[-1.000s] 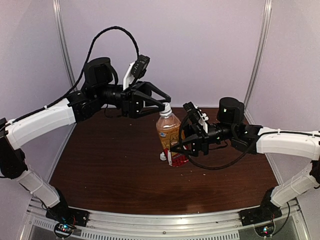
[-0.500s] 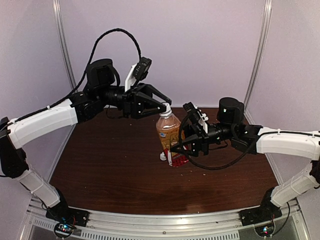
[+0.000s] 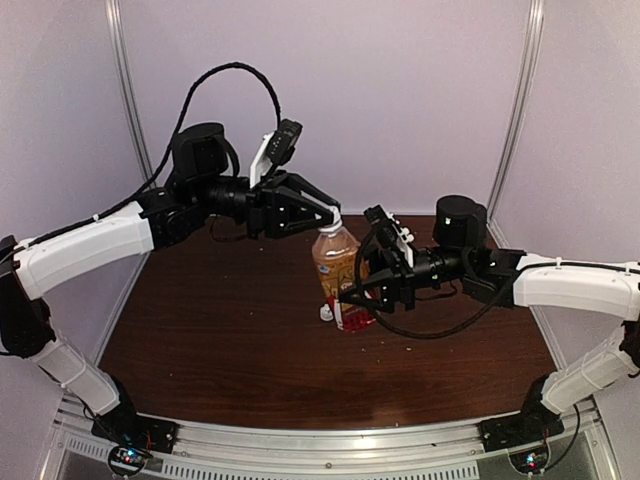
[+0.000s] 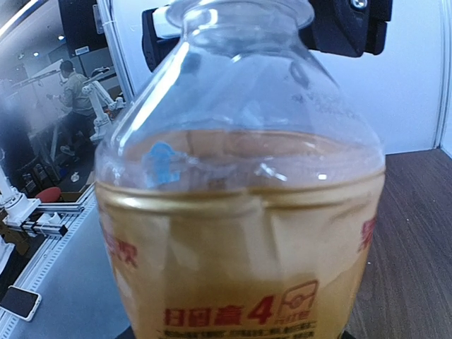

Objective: Unscrew the bottle caps

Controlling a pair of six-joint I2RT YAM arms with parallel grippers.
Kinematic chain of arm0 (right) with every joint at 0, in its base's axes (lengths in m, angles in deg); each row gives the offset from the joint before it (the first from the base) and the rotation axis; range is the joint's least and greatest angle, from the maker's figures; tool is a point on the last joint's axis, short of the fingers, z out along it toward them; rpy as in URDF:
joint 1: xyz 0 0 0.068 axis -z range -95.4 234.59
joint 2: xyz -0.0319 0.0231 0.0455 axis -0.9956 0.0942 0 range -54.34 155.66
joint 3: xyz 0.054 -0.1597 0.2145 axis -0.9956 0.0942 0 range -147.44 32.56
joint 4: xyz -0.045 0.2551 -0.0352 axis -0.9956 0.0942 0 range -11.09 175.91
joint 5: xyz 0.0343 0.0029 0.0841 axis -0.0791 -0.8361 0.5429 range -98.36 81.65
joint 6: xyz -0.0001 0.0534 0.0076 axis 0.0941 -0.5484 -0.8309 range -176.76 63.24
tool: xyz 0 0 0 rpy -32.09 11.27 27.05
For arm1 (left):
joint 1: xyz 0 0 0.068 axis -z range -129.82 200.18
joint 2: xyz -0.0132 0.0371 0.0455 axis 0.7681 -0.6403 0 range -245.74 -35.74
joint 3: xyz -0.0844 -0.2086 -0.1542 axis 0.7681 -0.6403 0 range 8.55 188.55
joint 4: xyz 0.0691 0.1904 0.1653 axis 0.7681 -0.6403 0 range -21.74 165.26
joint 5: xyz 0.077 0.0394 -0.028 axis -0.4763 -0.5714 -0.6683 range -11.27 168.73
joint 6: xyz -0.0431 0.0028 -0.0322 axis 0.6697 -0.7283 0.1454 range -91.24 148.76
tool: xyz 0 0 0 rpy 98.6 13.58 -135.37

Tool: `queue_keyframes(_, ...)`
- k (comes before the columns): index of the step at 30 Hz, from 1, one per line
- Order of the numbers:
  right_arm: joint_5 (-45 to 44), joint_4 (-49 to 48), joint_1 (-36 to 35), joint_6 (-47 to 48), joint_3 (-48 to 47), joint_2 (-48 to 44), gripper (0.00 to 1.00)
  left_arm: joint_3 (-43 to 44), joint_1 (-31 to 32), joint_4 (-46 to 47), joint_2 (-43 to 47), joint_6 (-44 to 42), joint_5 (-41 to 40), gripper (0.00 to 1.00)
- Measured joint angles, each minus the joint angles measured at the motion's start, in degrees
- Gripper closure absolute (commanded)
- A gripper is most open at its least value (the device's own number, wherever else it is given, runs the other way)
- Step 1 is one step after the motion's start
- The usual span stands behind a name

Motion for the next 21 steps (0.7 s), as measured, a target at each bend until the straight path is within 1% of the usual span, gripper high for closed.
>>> queue_keyframes(2,-2.1,1.2,0.0,0.6,-0.2,-0.3,0.68,-0.4,0.0,-1.4,0.9,0.1,-3.5,1.00)
queue_keyframes(5,-6.8,2.8,0.0,1.5,-0.7,-0.8,0.68,-0.6,0.6,-4.3,2.4,0.3,-11.2,1.00)
queue_keyframes(11,-15.9,4.9,0.0,2.4,-0.9,-1.7,0.69,-0.3,6.0,-11.2,5.5,4.0,-35.5,1.00)
queue_keyframes(13,-18.2,5.4,0.0,2.9,-0.9,-1.7,0.69,0.2,8.2,-12.9,5.8,5.9,-43.5,0.97)
queue_keyframes(16,-20.7,5.9,-0.2,3.2,-0.9,-1.9,0.69,0.9,10.1,-14.5,5.6,7.7,-50.9,0.91)
queue_keyframes(19,-21.9,6.0,-0.2,3.2,-0.9,-2.1,0.69,1.6,10.7,-15.2,5.3,8.6,-53.8,0.83)
queue_keyframes(21,-22.1,6.0,-0.2,3.2,-0.8,-2.3,0.69,1.7,10.8,-14.9,5.1,8.8,-54.1,0.78)
